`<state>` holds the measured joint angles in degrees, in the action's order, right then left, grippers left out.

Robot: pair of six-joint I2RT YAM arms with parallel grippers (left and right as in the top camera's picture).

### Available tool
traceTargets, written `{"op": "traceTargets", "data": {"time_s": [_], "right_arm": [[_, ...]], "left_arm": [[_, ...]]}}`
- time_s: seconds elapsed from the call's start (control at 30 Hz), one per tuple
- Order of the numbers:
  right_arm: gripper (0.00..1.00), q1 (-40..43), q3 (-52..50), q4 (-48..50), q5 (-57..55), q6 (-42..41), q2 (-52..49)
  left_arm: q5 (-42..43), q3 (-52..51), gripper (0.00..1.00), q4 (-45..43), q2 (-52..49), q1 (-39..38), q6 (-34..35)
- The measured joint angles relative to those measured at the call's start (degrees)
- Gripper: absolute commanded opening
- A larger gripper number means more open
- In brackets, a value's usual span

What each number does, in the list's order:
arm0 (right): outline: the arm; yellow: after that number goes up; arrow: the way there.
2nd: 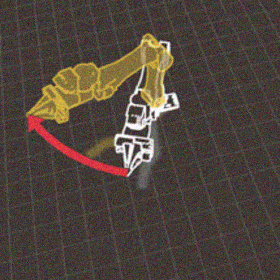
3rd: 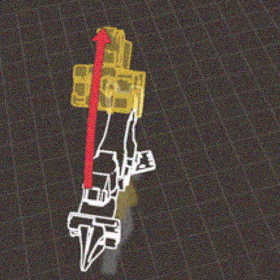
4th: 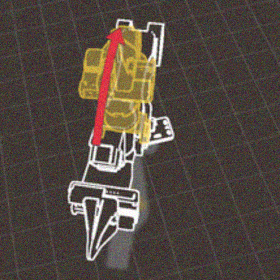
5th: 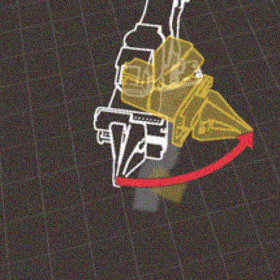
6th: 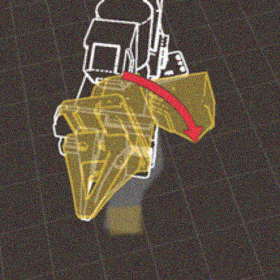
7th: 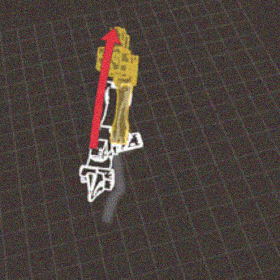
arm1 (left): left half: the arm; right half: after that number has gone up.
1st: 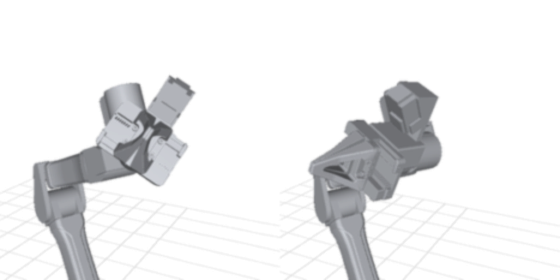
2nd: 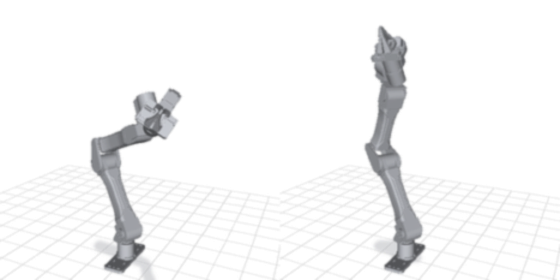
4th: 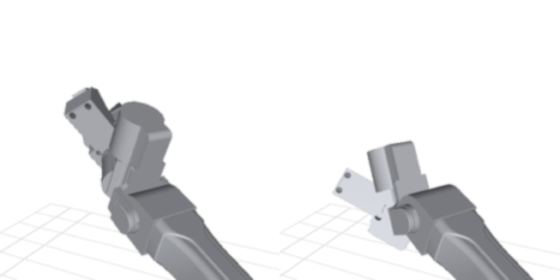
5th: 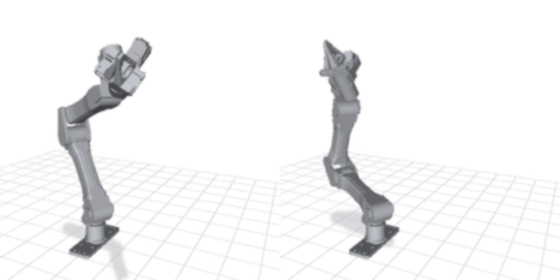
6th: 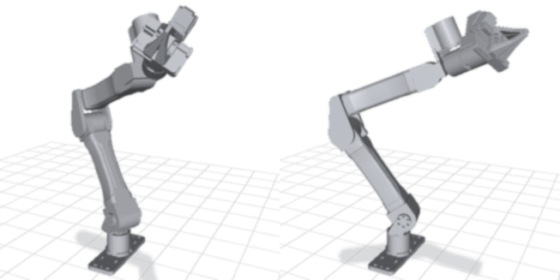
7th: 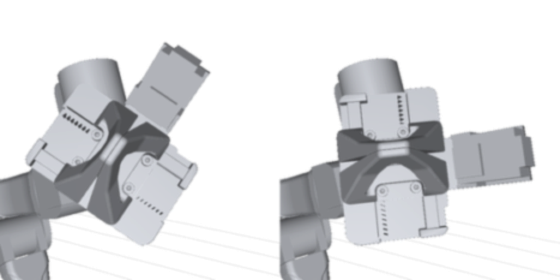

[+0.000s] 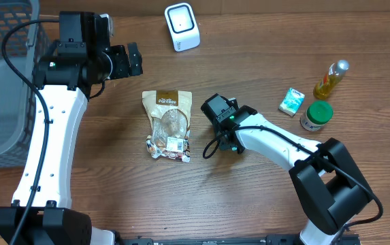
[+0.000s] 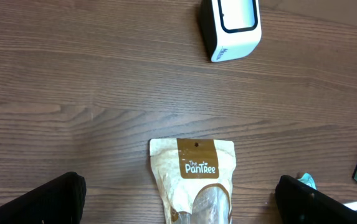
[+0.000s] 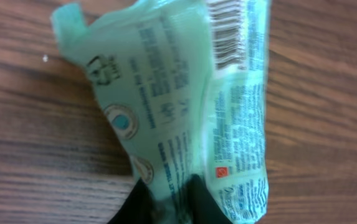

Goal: Scan the item barcode
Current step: 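Lift the wipes pack with the right gripper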

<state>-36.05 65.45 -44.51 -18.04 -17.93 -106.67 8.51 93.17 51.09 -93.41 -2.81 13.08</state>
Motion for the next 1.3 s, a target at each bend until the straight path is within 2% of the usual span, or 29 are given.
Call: {"op": "traceTargets", "data": {"time_s": [0.2, 0.43, 0.67, 0.9, 1.3], "right_arm": [[0.04, 0.0, 1.5, -3.1, 0.3, 0.2, 0.2], [0.04, 0.6, 12.4, -12.7, 2.9, 0.5, -0.8], [0.04, 5.7, 21.8, -16.0, 17.3, 3.8, 0.3], [0.04, 12.1, 21.8, -16.4, 26.4, 7.4, 0.7], [0.04, 12.3, 11.1, -6.6, 21.9, 10.4, 0.7]], "left_arm": [[0.0, 0.0, 0.99, 0.0, 0.0, 0.0, 0.0], [0.0, 0.0, 1.00, 0.0, 0.0, 0.0, 0.0], [0.0, 0.0, 1.00, 0.0, 0.0, 0.0, 0.0], [0.0, 0.0, 0.99, 0.0, 0.0, 0.0, 0.0], [0.0, 0.0, 0.99, 0.0, 0.0, 0.0, 0.0]]}}
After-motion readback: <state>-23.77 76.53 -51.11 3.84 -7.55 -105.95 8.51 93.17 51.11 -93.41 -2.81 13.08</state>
